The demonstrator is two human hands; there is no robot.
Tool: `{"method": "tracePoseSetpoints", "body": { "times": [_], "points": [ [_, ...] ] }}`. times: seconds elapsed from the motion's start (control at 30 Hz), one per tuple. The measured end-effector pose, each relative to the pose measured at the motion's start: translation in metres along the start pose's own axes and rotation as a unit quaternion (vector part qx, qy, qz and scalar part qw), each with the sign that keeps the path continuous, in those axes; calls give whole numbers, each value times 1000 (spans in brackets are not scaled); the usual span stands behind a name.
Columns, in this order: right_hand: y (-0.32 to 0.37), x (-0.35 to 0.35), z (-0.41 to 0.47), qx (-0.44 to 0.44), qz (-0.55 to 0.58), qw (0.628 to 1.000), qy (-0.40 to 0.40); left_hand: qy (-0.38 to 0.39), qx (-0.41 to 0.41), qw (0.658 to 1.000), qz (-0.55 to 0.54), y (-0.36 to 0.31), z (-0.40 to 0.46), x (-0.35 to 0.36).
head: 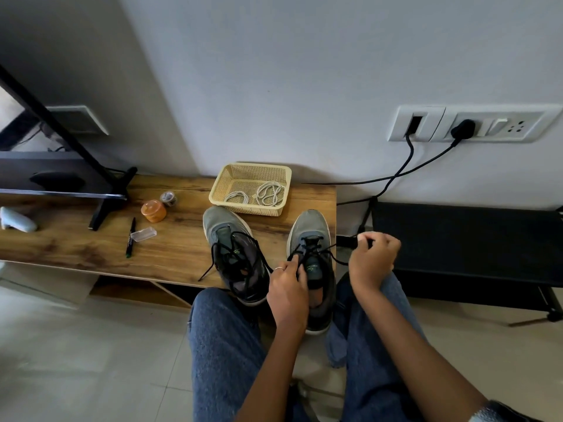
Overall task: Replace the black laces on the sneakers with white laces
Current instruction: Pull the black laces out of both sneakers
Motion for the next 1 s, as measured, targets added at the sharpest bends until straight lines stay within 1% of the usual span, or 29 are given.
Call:
{"method": "tracePoseSetpoints", "body": {
  "times": [0.03,0.1,0.17,0.2,0.27,0.33,0.37,0.43,0.47,0.6,0.73,0.8,0.83,0.9,0.93,0.97,1.0],
  "points": [
    [-2,-1,3,25,-5,1000,8,-4,-1,1000,-1,0,0,0],
    [-3,2,3,25,-52,997,52,-11,-4,1000,-5,1,1,-1],
    [2,6,-3,-34,-108,989,91,-12,-11,1000,-9,3,2,-2],
    [7,8,-7,-85,-129,982,109,-10,-12,1000,-9,4,2,-1],
    [19,17,-20,-199,-159,953,165,-7,-7,1000,-4,3,2,0],
    [23,29,-33,-287,-198,908,232,-4,-1,1000,-2,2,2,1],
    [22,35,-39,-322,-224,885,250,-1,0,1000,-2,2,2,1],
    [16,45,-46,-357,-276,852,264,5,2,1000,-2,3,3,0],
    [13,47,-47,-361,-293,847,257,7,4,1000,-1,3,3,0],
    [3,49,-47,-374,-289,853,221,12,9,1000,10,4,2,1],
    [6,36,-45,-333,-220,897,191,19,-7,1000,0,1,2,-1],
    [12,25,-43,-304,-180,924,147,17,-13,1000,-2,3,3,-2],
    [15,17,-38,-267,-143,947,109,13,-22,1000,-5,5,4,-2],
    [17,-2,-18,-150,-45,987,17,6,-48,999,-13,12,7,-4],
    [16,-10,-6,-96,-7,995,-14,5,-54,998,-16,15,8,-4],
    [15,-16,6,-65,9,998,-27,5,-52,998,-18,15,8,-3],
    [13,-19,17,-56,4,998,-17,6,-45,999,-19,15,7,-3]
  ]
}}
Point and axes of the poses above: each hand's wrist, its own z-axis towards the middle knuckle, its own x-axis out of the palm, y = z × x, the point moved 4 cm from there along z, towards the middle knuckle, and after that the axes turned 7 degrees about z, right-handed, at the moved point
